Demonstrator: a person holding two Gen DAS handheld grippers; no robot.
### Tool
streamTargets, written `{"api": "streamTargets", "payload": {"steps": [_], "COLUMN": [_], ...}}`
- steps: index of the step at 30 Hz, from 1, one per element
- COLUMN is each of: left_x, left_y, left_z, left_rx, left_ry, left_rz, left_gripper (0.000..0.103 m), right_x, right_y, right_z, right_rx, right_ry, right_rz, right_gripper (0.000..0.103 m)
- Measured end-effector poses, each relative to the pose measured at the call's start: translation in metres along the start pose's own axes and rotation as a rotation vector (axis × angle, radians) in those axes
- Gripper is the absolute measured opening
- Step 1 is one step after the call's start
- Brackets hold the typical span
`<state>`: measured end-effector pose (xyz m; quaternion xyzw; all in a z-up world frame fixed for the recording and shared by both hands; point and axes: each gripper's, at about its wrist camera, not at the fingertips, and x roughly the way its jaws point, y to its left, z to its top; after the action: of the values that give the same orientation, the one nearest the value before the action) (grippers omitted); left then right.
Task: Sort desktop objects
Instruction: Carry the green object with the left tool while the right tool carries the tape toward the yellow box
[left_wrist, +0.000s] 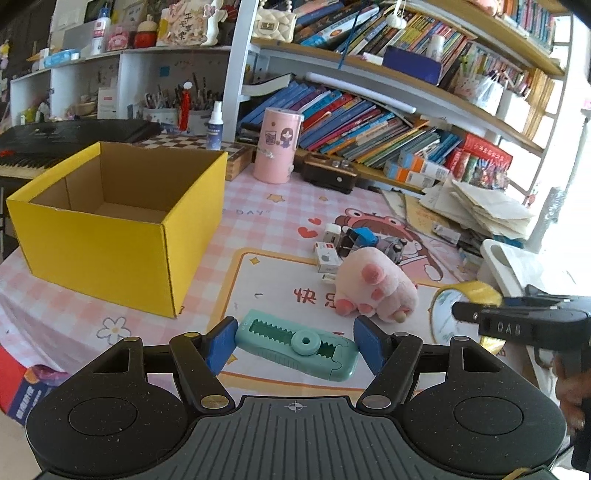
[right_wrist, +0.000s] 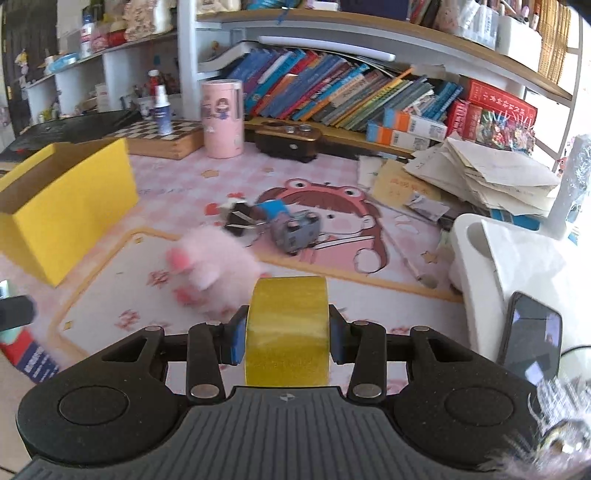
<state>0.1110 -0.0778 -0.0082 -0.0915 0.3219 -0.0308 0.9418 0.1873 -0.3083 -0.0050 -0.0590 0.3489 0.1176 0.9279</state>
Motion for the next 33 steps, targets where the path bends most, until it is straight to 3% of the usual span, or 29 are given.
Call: {"api": "streamTargets", "payload": {"steps": [11, 22, 33], "left_x": [-0.037, -0.092, -0.136], "left_y": [0.054, 0.122, 0.178], "left_z": [-0.009, -0.041, -0.06], "left_rx": [0.056, 0.091, 0.062], "left_ry": [-0.019, 0.007, 0.006], "left_rz": [-0.077, -0.057, -0.026], "left_gripper": [0.07, 0.07, 0.07], "right_x": [-0.047, -0.077, -0.103], "right_y": [0.088, 0.182, 0.26], "right_z": [-0.028, -0.061, -0.087], "right_rx": [0.038, 0.067, 0.056], "right_ry": [0.024, 0.067, 0.085], "right_rz": [0.041, 0.071, 0.136], "right_gripper": [0.039, 0.039, 0.039]}}
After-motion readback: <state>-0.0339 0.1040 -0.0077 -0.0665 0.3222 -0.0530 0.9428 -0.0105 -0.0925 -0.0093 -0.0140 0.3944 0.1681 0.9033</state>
